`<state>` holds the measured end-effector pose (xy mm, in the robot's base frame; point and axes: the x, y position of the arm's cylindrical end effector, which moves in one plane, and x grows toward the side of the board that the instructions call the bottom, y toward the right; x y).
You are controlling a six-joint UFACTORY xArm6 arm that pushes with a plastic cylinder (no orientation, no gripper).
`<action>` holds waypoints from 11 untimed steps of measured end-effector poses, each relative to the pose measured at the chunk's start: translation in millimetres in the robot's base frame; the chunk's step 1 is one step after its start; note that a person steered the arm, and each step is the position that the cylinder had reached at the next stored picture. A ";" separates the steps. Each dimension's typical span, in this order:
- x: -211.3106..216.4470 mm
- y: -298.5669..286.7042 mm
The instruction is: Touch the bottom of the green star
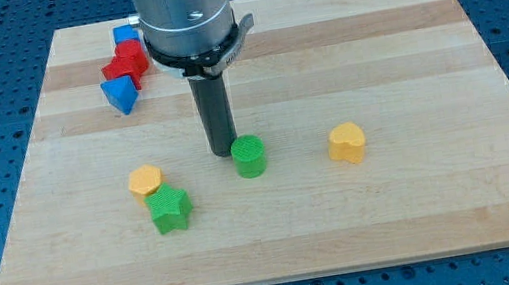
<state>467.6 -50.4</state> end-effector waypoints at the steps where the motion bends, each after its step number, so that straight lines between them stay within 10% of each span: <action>1: 0.7 1.0; 6: 110.1 -24.0; 11: 102.4 -112.0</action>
